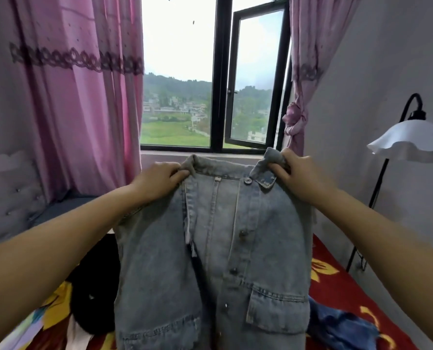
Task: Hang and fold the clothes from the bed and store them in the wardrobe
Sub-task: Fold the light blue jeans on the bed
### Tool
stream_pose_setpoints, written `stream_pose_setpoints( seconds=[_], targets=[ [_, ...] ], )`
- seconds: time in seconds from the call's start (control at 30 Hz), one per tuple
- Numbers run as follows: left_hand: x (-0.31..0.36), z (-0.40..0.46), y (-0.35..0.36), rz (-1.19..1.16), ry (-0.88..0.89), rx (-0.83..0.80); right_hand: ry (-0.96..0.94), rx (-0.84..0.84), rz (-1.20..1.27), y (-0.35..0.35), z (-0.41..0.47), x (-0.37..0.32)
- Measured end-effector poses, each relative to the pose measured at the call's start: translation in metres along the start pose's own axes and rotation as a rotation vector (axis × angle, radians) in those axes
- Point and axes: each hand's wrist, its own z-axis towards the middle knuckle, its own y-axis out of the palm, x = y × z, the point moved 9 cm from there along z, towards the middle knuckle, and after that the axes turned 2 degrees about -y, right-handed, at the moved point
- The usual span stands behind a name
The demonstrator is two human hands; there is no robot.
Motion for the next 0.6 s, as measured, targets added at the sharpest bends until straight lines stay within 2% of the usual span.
stream_pose_setpoints(
  seconds=[0.1, 0.17, 0.23, 0.3, 0.37, 0.43, 0.5, 0.53, 0.6],
  targets=[
    [-0.004, 0.004, 0.021, -0.267, -0.276, -0.132, 0.078, -0.048, -0.078, 0.019, 0.008, -0.011],
    [0.001, 0.000, 0.035, -0.523, -0.442, -0.226, 0.167, -0.124, -0.005, 0.034, 0.015, -0.022],
    [0.018, -0.006, 0.046, -0.789, -0.517, -0.333, 0.275, -0.243, 0.204, 0.054, 0.018, -0.038],
    [0.038, -0.015, 0.052, -1.044, -0.552, -0.421, 0.359, -0.380, 0.552, 0.070, 0.014, -0.063],
    [0.045, -0.021, 0.047, -1.198, -0.583, -0.406, 0.346, -0.496, 0.803, 0.076, 0.008, -0.090],
    [0.046, -0.025, 0.039, -1.337, -0.621, -0.321, 0.220, -0.597, 0.780, 0.077, 0.002, -0.110],
    [0.051, -0.033, 0.034, -1.501, -0.668, -0.300, 0.079, -0.651, 0.632, 0.079, -0.002, -0.120],
    [0.053, -0.037, 0.030, -1.537, -0.671, -0.309, 0.042, -0.631, 0.576, 0.079, -0.002, -0.122],
    [0.060, -0.040, 0.018, -1.470, -0.548, -0.340, 0.040, -0.542, 0.552, 0.076, 0.004, -0.117]
  ],
)
